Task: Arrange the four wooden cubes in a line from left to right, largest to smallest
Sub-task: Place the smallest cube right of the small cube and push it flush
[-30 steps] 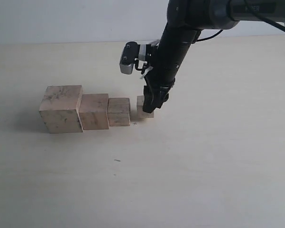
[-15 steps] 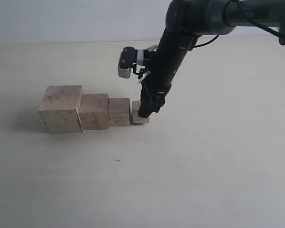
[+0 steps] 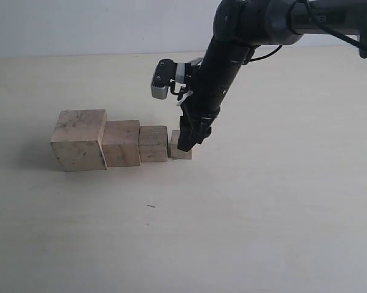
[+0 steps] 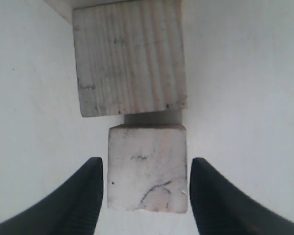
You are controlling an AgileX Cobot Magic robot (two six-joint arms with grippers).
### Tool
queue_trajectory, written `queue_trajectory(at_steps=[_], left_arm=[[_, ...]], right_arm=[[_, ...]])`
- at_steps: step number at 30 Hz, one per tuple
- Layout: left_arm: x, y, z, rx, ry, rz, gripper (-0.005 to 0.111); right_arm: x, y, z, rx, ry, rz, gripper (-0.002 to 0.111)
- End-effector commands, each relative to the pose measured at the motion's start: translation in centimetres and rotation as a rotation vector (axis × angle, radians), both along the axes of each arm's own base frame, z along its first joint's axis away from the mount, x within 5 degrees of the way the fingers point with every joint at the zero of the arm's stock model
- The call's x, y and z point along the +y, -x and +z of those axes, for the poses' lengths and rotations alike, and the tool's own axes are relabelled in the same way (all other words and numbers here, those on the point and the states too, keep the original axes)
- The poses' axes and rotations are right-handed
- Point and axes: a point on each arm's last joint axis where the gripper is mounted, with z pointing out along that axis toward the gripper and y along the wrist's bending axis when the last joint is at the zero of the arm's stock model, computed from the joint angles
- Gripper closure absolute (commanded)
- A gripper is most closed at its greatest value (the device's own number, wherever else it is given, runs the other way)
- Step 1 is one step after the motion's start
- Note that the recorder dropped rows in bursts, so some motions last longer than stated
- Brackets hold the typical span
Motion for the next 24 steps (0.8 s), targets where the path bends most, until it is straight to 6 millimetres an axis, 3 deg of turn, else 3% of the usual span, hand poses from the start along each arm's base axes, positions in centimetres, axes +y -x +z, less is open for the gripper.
queue_trajectory(at_steps=[1, 7, 17, 24], left_arm=[[0.0, 0.0, 0.1, -0.011, -0.002, -0.005, 0.107], [0.0, 0.0, 0.1, -0.011, -0.002, -0.005, 0.107], [0.0, 0.0, 0.1, -0.011, -0.002, -0.005, 0.107], [0.0, 0.0, 0.1, -0.011, -0.002, -0.005, 0.107]], right_arm=[[-0.1, -0.2, 0.1, -0.002, -0.017, -0.019, 0.052], [-0.1, -0.2, 0.2, 0.0, -0.018, -0.027, 0.047], [-0.9, 0.5, 2.7, 0.045, 0.051, -0.12, 0.047], [-1.9, 0.1, 2.5, 0.025, 0.171, -0.267, 0.067]])
